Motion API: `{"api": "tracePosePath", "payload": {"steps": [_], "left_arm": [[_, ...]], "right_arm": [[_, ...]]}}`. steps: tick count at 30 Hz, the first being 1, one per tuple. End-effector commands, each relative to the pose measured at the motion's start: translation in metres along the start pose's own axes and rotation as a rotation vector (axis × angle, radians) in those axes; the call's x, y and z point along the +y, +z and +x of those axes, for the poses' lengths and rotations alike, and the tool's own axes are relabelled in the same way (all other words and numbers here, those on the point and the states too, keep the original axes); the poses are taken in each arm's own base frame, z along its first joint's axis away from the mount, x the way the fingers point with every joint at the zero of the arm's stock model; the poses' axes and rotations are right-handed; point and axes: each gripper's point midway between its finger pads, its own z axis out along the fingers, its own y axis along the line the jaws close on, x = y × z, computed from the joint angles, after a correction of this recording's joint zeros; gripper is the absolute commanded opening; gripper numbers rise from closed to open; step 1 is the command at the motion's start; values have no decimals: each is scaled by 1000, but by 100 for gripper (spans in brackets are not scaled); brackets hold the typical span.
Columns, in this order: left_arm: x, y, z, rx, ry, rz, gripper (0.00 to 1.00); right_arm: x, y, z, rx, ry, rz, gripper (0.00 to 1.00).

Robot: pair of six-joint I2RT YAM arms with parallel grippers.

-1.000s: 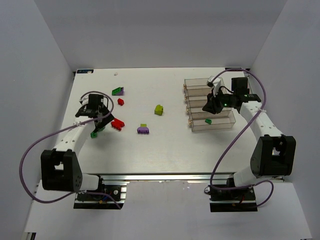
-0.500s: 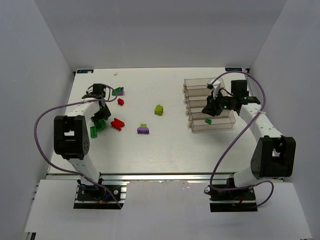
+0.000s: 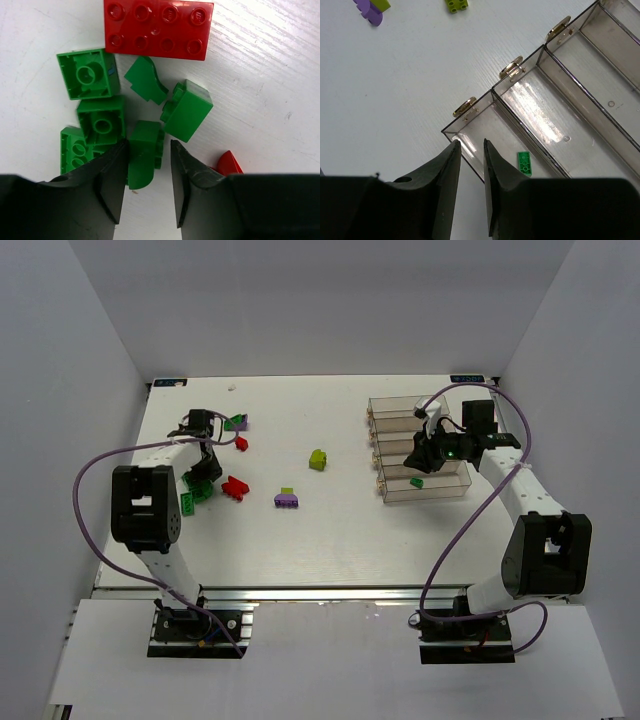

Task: Sort the legos into containers by color

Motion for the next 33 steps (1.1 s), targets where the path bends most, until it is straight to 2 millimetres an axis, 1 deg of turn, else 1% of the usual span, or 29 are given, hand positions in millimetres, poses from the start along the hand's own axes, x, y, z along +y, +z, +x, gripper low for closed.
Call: {"api": "tracePosePath", "payload": {"steps": [1,5,10,12,13,14,15,17,18,20,21,22,23,24,25,26,27,28,29,30,31,32,33], "left_arm": [[-6,4,-8,-11,8,31,47],[-9,6,-6,-3,12,47,46],[-19,5,-6,-2,18,99,46],[-20,6,-4,6,21,103,44],[-19,6,-3,9,21,104,42],[-20,5,-4,5,19,111,36],[-20,3,-4,4,17,114,32],[-23,-4,-5,-2,3,139,25],[-24,-15,-11,-24,-7,157,19],[-28,-29,-12,-33,-25,200,14],[-31,-46,-18,-66,-32,240,8],[-42,-66,-19,-90,-30,306,6],[-59,-89,-17,-121,-6,389,6],[-67,-92,-11,-110,12,413,6],[-78,-105,-12,-139,23,454,5],[-92,-127,-13,-171,36,538,5],[-124,-148,-4,-183,70,649,5],[-141,-163,1,-190,89,721,5],[-169,-183,17,-184,139,813,4],[-187,-194,26,-164,134,879,4],[-212,-217,30,-179,158,998,3],[-237,-237,48,-167,204,1085,3],[-260,-243,54,-162,204,1149,1]], "right_arm": [[0,-5,-12,-32,-24,11,31],[0,-7,-12,-31,-23,17,31],[1,-7,-12,-31,-22,19,31],[0,-8,-12,-32,-20,19,31],[1,-8,-13,-33,-21,19,31],[1,-8,-14,-34,-22,19,31],[1,-8,-13,-33,-20,17,31],[1,-9,-15,-36,-22,17,31],[2,-9,-15,-36,-21,15,31],[5,-10,-16,-40,-19,6,30],[6,-11,-17,-44,-17,3,30],[8,-12,-19,-51,-17,-1,29],[11,-13,-21,-60,-17,-8,24],[11,-13,-21,-60,-17,-8,24],[13,-15,-23,-66,-25,-8,22],[12,-16,-23,-68,-15,-4,14],[12,-17,-27,-79,-16,3,6],[11,-19,-29,-86,-10,10,0],[9,-21,-30,-98,29,25,0],[7,-23,-33,-111,39,35,0],[4,-26,-38,-130,42,45,0],[2,-30,-43,-150,66,55,0],[0,-33,-46,-163,74,65,0]]}}
